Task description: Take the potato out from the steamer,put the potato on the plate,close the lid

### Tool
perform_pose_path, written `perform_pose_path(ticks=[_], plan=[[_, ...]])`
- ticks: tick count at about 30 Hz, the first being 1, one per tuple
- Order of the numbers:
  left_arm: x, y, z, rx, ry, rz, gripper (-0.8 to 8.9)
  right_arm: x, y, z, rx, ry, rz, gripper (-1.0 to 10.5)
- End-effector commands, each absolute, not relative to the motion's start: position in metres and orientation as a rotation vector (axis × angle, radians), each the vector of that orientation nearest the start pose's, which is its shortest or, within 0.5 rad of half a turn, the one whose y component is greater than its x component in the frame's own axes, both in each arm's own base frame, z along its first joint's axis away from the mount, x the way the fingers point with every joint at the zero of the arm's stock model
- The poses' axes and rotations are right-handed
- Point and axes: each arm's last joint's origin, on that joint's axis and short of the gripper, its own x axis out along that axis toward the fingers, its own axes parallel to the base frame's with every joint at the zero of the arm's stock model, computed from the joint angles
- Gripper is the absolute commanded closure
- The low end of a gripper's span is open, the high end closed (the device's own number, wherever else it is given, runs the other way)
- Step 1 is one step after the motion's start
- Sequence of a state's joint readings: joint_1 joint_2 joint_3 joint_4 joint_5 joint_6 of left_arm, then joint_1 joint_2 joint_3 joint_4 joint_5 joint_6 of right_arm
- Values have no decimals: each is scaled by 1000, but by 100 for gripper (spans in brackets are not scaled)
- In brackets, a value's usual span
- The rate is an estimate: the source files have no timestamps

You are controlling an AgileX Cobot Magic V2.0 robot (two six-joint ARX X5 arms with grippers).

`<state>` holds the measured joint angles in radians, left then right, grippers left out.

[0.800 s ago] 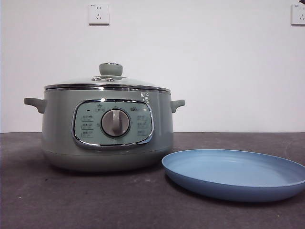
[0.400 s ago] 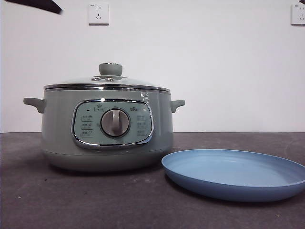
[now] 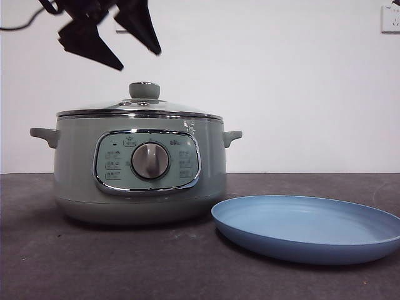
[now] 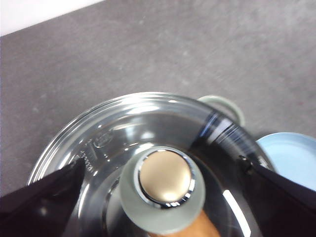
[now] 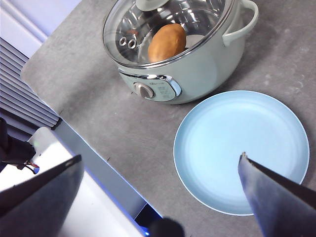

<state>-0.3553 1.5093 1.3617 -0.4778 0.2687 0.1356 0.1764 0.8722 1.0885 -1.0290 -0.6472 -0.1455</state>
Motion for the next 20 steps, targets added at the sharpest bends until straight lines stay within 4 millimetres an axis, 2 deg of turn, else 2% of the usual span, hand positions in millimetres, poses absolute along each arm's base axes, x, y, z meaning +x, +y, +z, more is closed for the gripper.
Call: perform_pose_path(ticks=[1,7,14,17,20], plan=[[318,-128,324,191,607,-638,217,134,42,352,62,746,836,349],[329,-134,303,199,667,-637,218,134,42,352,62,745,836,349],[328,-144,301,206,662,-660,223,134,42,352,62,745,836,349],[327,-146,300,208,673,-666,362,134,42,352,63,745,836,349],[326,-146,300,206,685,-666,379,134,42,352,64,746,835,349]])
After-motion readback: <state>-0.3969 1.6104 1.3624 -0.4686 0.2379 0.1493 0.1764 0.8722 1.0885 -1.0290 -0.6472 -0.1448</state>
